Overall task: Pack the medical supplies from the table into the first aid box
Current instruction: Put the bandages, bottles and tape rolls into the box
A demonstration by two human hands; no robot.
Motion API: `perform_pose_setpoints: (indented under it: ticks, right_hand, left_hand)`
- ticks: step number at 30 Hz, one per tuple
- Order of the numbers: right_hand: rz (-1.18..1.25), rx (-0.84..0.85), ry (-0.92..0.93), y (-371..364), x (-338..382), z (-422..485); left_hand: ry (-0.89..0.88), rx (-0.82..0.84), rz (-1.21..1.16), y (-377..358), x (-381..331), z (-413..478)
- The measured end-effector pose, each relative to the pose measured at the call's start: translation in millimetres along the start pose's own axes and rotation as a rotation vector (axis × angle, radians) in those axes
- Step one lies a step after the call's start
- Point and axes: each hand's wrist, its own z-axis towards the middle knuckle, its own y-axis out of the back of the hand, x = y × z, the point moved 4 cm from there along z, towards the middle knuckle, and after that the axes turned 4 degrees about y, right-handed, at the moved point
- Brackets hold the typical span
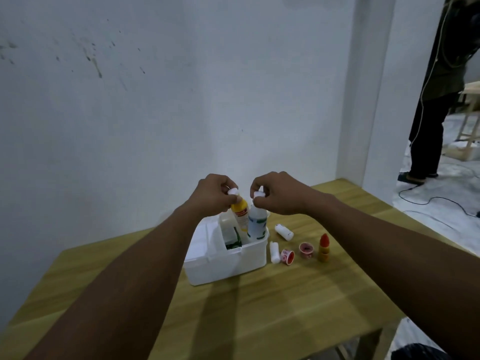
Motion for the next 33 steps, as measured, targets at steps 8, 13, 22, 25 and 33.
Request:
perform_pose_setpoints:
  ticks: [8, 13, 22, 25, 33]
  right_hand:
    - [-0.044, 0.083, 0.005, -16.1, 3.4, -0.7]
    - [-0.076, 0.204, 0.019, -27.2, 8.6, -3.2]
    - [0.023, 0.3, -0.067, -43.9, -13.1, -7.9]
    - [0.1, 0.318, -0.112, -48.5, -15.1, -9.8]
    - [0.169, 0.353, -0.115, -49.8, -12.2, -5.4]
  left_hand:
    - [0.057, 0.158, 0.04, -6.1, 6.4, 0.6]
    - [0.045, 0.165, 0.022, -17.6, 10.7, -0.7]
    - [0.031, 0.338, 0.132, -43.4, 12.4, 3.1]
    - [0.052, 0.4, 0.134, -38.2, 11.8, 3.5]
    - [0.168, 0.469, -0.038, -34.2, 17.3, 0.9]
